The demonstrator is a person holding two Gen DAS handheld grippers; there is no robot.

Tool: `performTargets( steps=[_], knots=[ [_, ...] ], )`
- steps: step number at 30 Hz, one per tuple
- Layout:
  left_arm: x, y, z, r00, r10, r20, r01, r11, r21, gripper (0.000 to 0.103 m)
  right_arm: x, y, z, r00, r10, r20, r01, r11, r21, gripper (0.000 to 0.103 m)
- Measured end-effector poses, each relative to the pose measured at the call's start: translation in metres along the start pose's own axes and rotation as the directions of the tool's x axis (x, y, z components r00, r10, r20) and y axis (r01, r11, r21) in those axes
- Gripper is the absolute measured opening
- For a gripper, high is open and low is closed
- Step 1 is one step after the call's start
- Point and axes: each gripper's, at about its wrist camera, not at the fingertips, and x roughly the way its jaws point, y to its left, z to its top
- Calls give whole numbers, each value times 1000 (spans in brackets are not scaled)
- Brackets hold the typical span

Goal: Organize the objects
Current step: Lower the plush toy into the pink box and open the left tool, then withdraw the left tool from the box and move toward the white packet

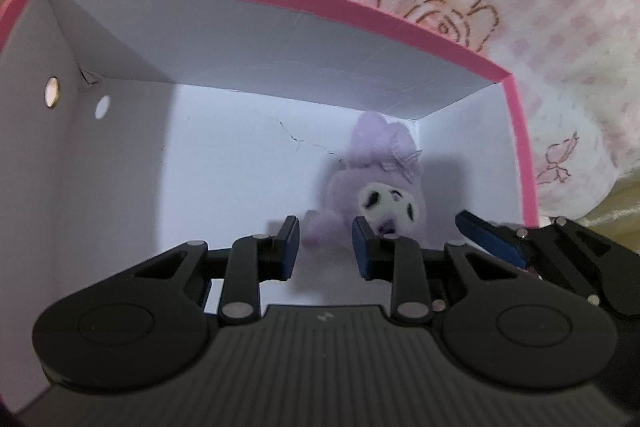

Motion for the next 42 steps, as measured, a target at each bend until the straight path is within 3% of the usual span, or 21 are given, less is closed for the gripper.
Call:
performTargets(
  steps=[5, 9, 12, 14, 16, 18, 21, 31, 42],
  knots=[
    [-22, 0, -11, 1000, -6, 19, 6, 1000, 22, 28, -20, -13, -12, 995, 95, 35, -98, 989, 114, 45],
    [-43, 5, -20, 1000, -10, 18, 9, 1000, 22, 28, -42, -21, -22, 966, 244, 86, -257, 947, 191, 45],
    [-60, 6, -30, 1000, -17, 14, 17, 1000, 19, 28, -61, -17, -35, 954, 273, 121, -293, 935, 202, 45],
    [-77, 6, -36, 1000, -18, 20, 17, 999, 30, 28, -43, -54, -39, 947, 288, 141, -314, 923, 222, 45],
    [-90, 1, -44, 999, -16, 37, 14, 998, 55, 28, -52, -59, -29, 939, 303, 165, -335, 915, 226, 46],
    [-106, -3, -50, 999, -10, 52, 6, 997, 78, 31, -67, -60, -32, 933, 308, 183, -344, 914, 214, 49],
    [-130, -11, -61, 998, 17, 57, -23, 994, 110, 36, -97, -58, -50, 931, 295, 215, -337, 920, 199, 65],
    [-189, -25, -92, 996, 33, 79, -46, 985, 164, 66, -143, -45, -53, 929, 258, 266, -316, 927, 204, 92],
    [-230, -33, -119, 995, 44, 85, -63, 967, 246, 90, -187, -41, -61, 926, 266, 269, -333, 911, 244, 94]
  ],
)
